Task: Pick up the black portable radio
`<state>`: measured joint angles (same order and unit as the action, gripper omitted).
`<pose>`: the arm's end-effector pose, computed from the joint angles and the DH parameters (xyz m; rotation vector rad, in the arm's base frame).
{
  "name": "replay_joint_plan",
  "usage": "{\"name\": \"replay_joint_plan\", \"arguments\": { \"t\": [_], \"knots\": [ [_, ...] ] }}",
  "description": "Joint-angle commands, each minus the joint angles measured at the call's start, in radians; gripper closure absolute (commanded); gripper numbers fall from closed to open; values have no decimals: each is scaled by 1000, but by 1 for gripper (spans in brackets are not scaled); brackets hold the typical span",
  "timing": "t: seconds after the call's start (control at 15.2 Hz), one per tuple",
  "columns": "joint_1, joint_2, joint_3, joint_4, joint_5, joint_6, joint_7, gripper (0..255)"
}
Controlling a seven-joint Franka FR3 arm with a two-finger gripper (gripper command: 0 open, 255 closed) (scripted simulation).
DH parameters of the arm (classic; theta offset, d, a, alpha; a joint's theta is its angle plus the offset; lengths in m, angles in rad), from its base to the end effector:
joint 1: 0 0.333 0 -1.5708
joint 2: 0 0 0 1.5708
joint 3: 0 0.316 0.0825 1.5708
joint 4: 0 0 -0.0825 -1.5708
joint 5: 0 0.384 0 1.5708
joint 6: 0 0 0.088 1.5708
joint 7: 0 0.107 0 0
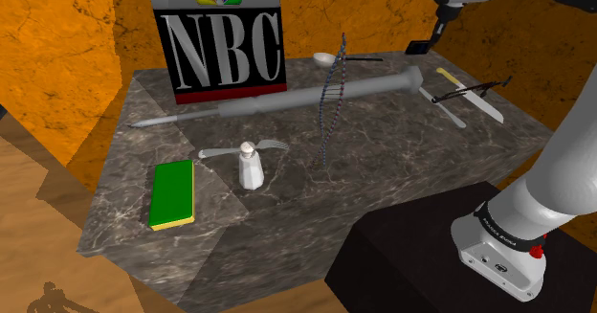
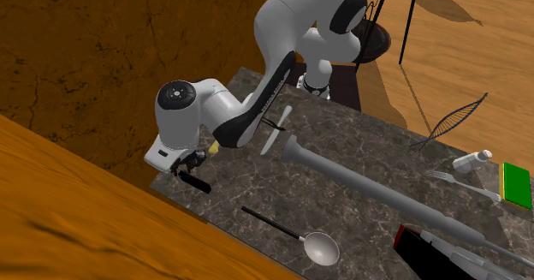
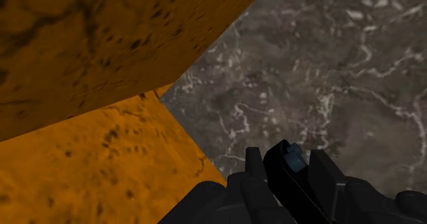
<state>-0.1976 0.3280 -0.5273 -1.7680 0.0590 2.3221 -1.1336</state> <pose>0.5147 -0.4133 0.4263 2.7935 0.5951 0.1064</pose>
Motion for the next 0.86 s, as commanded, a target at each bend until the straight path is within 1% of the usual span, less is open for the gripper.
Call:
{"name": "replay_joint_plan", "arguments": {
  "t": [0.0, 0.66, 0.79],
  "knots": [
    [1, -7, -2, 19, -4, -25, 1, 255],
    [5, -42, -12, 110, -24, -147, 4, 255],
    [5, -43, -12, 111, -24, -149, 4, 255]
  ]
}}
